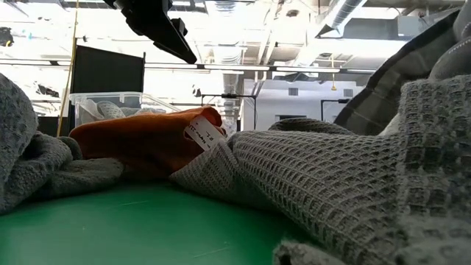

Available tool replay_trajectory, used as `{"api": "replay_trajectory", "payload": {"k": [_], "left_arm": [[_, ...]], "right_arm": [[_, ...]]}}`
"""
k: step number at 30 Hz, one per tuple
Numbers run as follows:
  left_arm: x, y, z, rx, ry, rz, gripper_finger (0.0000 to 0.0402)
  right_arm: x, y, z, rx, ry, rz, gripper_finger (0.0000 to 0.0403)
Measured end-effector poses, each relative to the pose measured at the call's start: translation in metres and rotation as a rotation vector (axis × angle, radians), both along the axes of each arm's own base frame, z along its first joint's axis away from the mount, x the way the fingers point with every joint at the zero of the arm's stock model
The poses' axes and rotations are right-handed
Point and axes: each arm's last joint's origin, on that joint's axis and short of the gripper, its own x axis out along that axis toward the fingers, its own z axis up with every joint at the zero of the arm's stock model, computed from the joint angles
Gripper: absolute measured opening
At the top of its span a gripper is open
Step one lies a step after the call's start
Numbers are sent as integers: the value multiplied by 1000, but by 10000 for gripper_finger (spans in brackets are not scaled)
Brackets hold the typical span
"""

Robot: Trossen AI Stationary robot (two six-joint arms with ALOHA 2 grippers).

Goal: Sort towels by color in basket
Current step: Put the gray patterned towel into the bottom transparent bin

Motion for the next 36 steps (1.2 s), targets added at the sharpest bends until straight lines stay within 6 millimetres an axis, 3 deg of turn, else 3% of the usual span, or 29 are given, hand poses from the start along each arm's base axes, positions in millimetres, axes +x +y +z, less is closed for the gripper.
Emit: {"api": "replay_trajectory", "payload": {"k": [6,11,18,24,30,36], "left_arm": [[0,0,0,0,0,0,167],[0,0,0,0,0,0,167],[0,0,0,0,0,0,167],[0,0,0,0,0,0,167],[0,0,0,0,0,0,167],[0,0,0,0,0,0,167]], "right_arm": [[-4,14,-58,57,-16,-6,17],[-4,9,-70,40,24,-12,40],[-10,-5,-38,138,-15,-56,132],[-14,-30,-2,263,-76,-145,214],[-8,-58,22,281,-293,-138,228],[12,-86,35,216,-475,-79,226]]}}
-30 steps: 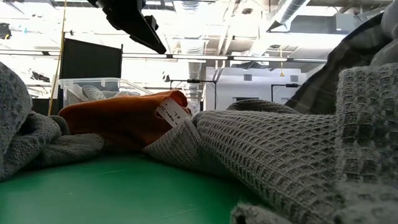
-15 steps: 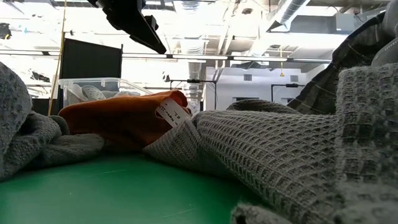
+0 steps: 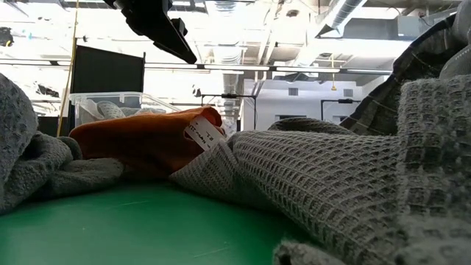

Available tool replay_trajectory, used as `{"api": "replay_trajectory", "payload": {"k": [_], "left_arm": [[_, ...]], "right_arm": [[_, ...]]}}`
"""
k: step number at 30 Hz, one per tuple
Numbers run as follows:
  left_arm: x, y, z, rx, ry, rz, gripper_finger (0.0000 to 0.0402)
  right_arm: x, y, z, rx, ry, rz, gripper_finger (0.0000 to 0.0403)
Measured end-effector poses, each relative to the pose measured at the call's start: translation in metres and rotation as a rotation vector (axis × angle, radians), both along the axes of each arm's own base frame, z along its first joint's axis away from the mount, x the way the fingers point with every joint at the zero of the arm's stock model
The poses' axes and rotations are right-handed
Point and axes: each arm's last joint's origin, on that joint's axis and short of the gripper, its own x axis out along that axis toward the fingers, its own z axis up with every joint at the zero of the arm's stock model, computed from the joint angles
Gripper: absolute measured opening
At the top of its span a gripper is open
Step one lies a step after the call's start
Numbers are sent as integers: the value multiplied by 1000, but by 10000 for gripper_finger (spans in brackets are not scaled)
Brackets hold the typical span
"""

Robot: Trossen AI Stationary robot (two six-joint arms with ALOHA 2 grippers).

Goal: Sort towels by color in basket
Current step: Put the gray patterned towel into the bottom transparent bin

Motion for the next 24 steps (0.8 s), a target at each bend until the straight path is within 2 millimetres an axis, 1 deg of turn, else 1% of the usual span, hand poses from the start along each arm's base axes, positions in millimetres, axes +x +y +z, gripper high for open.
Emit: {"api": "replay_trajectory", "payload": {"k": [3,5,8,11,15,21,24], "left_arm": [[0,0,0,0,1,0,167],[0,0,0,0,0,0,167],[0,0,0,0,0,0,167],[0,0,0,0,0,0,167],[0,0,0,0,0,0,167],[0,0,0,0,0,0,167],[0,0,0,0,1,0,167]], "right_arm": [[12,-12,11,-57,-98,32,226],[19,-22,18,-112,-128,38,226],[30,-40,21,-214,-119,15,226],[40,-61,16,-277,-61,-16,226],[54,-90,5,-203,68,3,226],[74,-132,-9,-71,133,7,241],[83,-148,-20,-15,178,9,253]]}}
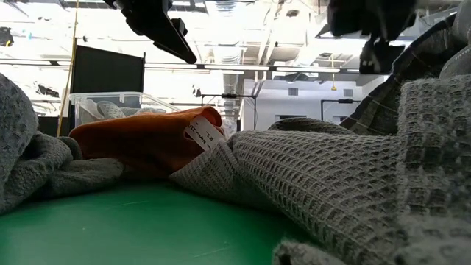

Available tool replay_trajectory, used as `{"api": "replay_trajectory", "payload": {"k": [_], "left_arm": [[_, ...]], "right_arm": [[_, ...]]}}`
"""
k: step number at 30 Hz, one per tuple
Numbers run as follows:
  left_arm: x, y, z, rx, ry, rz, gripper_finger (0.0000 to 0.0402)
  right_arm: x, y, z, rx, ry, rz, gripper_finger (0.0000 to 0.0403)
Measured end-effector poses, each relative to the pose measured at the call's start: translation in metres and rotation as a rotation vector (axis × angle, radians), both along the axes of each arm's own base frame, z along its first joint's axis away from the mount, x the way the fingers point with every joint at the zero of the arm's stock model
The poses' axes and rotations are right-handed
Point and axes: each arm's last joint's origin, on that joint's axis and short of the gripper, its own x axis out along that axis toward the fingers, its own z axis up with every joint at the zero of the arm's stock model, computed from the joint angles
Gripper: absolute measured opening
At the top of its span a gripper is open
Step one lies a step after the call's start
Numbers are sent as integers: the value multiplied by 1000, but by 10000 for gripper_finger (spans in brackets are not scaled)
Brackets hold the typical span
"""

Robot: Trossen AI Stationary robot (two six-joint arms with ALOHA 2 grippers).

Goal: Sort towels by color in basket
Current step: Put the gray patterned towel into the bottom transparent bin

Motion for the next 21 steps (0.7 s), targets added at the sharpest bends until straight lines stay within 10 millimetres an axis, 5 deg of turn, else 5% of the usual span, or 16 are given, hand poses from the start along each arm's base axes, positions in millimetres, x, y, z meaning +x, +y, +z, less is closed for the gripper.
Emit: {"api": "replay_trajectory", "payload": {"k": [21], "left_arm": [[0,0,0,0,0,0,167]], "right_arm": [[54,-1,-80,347,231,102,297]]}}
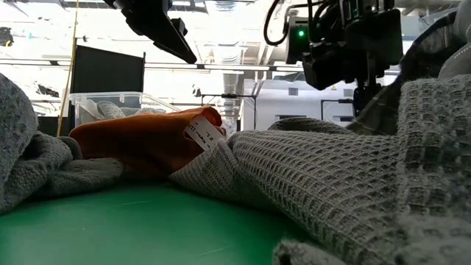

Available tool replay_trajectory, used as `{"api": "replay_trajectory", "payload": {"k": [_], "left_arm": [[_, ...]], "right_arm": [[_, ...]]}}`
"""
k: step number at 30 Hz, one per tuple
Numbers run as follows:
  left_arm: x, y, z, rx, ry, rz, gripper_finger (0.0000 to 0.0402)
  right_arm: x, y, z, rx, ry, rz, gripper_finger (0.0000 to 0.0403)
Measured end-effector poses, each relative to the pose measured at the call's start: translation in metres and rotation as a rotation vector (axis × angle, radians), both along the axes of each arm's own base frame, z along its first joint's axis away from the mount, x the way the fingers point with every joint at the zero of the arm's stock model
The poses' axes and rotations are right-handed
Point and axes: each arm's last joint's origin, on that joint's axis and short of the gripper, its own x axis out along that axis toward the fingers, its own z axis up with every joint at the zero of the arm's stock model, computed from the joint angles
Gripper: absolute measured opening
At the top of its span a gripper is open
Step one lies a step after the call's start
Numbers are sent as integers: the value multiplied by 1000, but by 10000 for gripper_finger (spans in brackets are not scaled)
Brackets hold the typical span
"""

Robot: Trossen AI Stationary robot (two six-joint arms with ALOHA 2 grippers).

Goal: Sort towels by color in basket
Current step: Put the gray patterned towel into the bottom transparent bin

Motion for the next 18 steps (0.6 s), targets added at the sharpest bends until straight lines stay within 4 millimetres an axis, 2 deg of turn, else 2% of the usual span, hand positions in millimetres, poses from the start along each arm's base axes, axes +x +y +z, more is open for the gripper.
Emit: {"api": "replay_trajectory", "payload": {"k": [7,11,14,18], "left_arm": [[0,0,0,0,1,0,167],[0,0,0,0,0,0,167],[0,0,0,0,0,0,167],[0,0,0,0,0,0,167]], "right_arm": [[9,18,-17,45,19,64,290],[9,27,-22,46,39,100,263],[8,34,-21,45,24,128,214],[7,41,-20,44,4,170,110]]}}
